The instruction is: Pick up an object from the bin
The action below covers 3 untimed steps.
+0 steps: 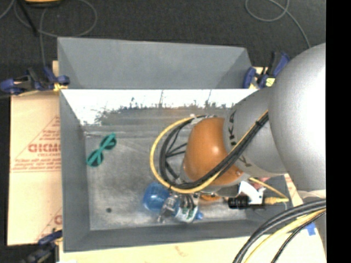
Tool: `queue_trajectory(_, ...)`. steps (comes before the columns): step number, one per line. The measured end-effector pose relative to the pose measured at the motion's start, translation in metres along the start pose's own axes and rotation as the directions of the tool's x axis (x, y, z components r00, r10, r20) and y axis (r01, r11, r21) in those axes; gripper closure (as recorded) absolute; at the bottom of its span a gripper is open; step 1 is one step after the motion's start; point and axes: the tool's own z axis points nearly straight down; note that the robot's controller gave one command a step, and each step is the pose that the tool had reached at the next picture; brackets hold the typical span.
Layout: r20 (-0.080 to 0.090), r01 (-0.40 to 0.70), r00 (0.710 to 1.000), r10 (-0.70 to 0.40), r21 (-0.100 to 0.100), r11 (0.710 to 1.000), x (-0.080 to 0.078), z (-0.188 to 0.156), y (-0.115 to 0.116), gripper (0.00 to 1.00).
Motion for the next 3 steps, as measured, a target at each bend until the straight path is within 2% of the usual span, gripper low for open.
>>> queue_trajectory(3,0.000,0.001,1.000,-0.001,-0.001,1.000,0.000,-0.024,0.000,1.00)
